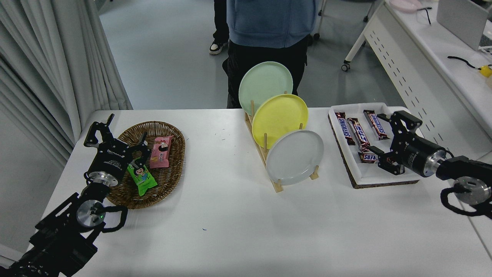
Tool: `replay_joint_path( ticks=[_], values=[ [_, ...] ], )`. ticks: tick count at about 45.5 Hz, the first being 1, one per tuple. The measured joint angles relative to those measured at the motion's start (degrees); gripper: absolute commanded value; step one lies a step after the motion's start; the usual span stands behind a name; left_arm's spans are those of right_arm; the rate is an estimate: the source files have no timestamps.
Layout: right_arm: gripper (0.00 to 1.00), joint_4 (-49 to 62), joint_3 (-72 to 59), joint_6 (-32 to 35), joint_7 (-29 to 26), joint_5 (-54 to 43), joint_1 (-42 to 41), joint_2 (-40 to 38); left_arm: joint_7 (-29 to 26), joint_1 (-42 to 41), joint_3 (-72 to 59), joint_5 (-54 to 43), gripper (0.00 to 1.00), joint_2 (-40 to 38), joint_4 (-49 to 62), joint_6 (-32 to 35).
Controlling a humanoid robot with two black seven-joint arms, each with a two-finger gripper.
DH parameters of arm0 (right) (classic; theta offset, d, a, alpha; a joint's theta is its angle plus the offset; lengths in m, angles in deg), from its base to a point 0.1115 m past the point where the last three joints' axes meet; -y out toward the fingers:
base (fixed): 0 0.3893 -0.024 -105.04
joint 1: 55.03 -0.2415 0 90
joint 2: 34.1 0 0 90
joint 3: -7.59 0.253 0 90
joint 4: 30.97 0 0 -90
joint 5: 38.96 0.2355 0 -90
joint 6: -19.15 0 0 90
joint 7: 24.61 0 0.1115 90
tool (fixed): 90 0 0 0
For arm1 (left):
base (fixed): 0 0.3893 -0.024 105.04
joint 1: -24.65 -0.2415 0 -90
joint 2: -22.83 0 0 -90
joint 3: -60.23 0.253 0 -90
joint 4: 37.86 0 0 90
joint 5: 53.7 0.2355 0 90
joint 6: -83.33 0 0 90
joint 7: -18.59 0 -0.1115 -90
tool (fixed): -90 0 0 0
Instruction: Place the plate on the table
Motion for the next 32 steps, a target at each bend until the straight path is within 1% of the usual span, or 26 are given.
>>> replay_joint_path(
  ticks=[6, 20, 32],
  values=[
    [1.0, -3.0, -0.7, 0.1, -1.4, 1.7, -1.5, -1.6, 0.0, 0.0, 0.0, 0.0, 1.0, 0.0, 0.0, 0.0],
    [1.0, -7.8, -0.8, -0.3, -8.4, 3.7, -5.6, -3.3, 0.0, 0.0, 0.0, 0.0, 1.0, 0.0, 0.0, 0.0],
    [1.0, -10.7, -3.9, -1.0, -10.3, 4.2, -12.2, -2.5, 0.0, 0.0, 0.0, 0.0, 1.0, 0.0, 0.0, 0.0]
  ],
)
